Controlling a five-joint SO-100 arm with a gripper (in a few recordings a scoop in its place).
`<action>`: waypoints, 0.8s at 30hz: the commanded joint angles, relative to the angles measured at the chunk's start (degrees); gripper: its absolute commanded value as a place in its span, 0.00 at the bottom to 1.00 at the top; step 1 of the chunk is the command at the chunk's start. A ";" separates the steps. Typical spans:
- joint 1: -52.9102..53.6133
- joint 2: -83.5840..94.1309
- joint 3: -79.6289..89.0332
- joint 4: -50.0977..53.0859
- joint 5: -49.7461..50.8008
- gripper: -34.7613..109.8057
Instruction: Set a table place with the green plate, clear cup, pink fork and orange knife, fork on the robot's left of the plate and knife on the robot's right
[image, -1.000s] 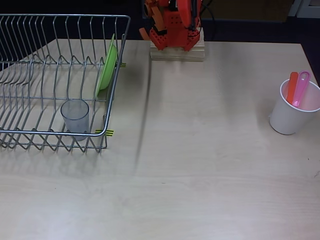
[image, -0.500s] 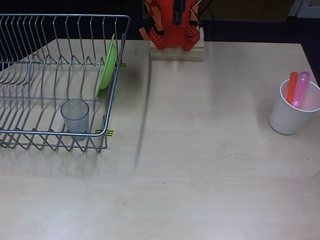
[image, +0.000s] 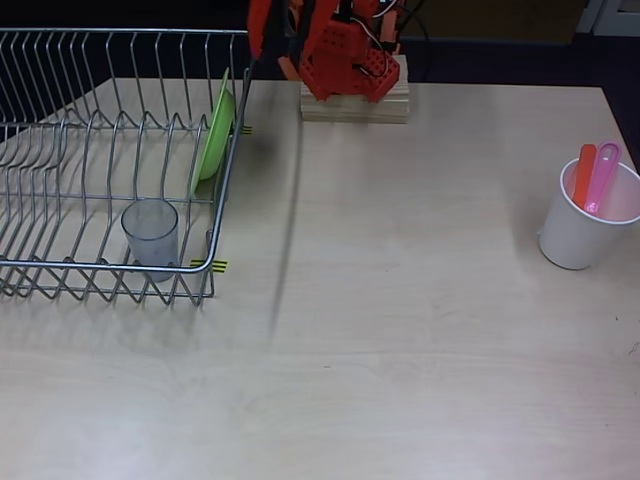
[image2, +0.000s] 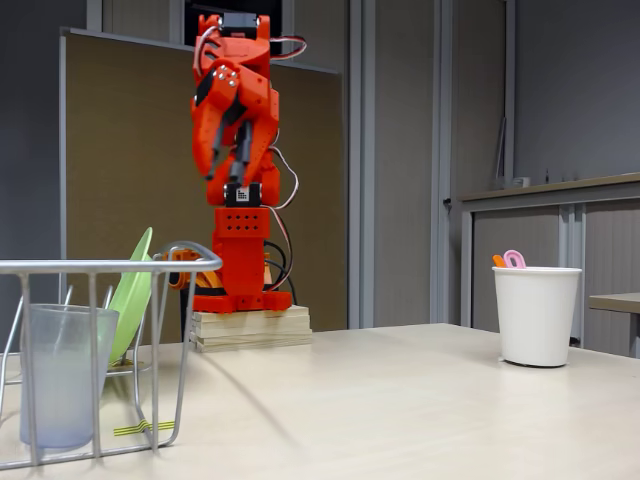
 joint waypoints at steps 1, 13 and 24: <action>2.99 -3.69 -0.26 -1.76 0.26 0.37; 12.92 -20.21 -4.48 -4.83 -6.68 0.39; 20.57 -26.72 -8.35 -3.78 -11.95 0.38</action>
